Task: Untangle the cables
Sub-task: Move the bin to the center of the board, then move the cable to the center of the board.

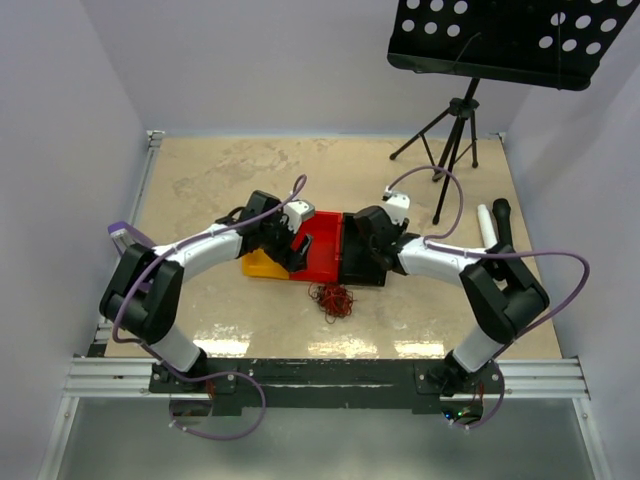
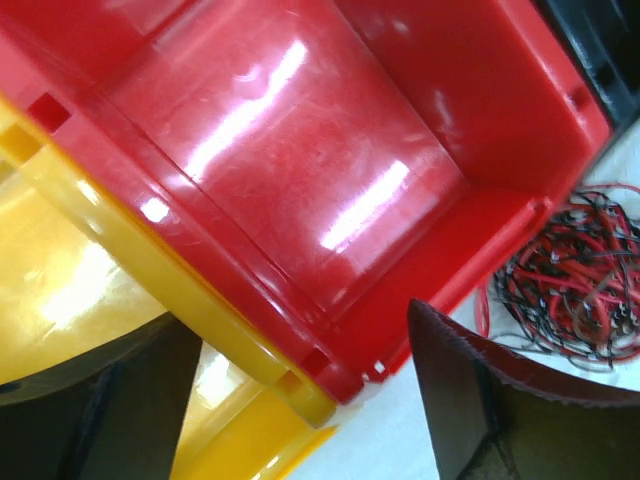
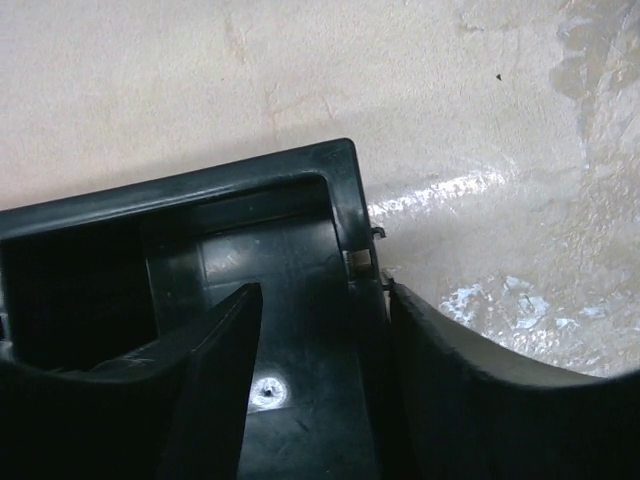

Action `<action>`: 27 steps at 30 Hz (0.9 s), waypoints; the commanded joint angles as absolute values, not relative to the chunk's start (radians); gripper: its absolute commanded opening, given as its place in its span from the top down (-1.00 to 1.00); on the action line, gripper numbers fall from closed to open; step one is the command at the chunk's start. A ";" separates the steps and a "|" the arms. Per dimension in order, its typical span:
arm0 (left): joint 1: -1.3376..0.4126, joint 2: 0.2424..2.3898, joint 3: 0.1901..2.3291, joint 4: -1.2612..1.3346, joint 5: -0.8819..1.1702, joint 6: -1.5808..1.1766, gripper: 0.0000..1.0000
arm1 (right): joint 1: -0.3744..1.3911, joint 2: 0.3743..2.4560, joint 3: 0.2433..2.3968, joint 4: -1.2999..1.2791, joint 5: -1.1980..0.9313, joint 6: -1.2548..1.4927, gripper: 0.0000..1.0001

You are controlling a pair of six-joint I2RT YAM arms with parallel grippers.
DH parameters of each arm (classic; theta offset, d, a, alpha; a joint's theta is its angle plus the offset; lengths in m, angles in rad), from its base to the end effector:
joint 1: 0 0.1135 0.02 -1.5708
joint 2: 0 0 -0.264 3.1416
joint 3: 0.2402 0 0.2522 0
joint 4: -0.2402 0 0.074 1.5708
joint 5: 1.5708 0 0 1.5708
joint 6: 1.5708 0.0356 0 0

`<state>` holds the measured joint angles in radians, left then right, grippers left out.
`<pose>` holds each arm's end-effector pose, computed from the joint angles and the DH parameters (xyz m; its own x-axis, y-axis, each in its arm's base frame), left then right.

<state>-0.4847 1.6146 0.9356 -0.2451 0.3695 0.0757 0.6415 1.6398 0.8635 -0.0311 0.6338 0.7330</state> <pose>0.2811 -0.1626 0.1845 -0.6567 0.4255 -0.6226 0.6787 0.6935 -0.2418 0.2738 0.1782 0.1739 -0.5333 0.2746 -0.8001 0.2728 0.9511 0.1446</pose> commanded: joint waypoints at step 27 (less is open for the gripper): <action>-0.396 1.355 1.170 -0.657 0.336 0.339 -1.00 | 1.264 1.221 0.621 -0.088 0.541 0.989 -0.52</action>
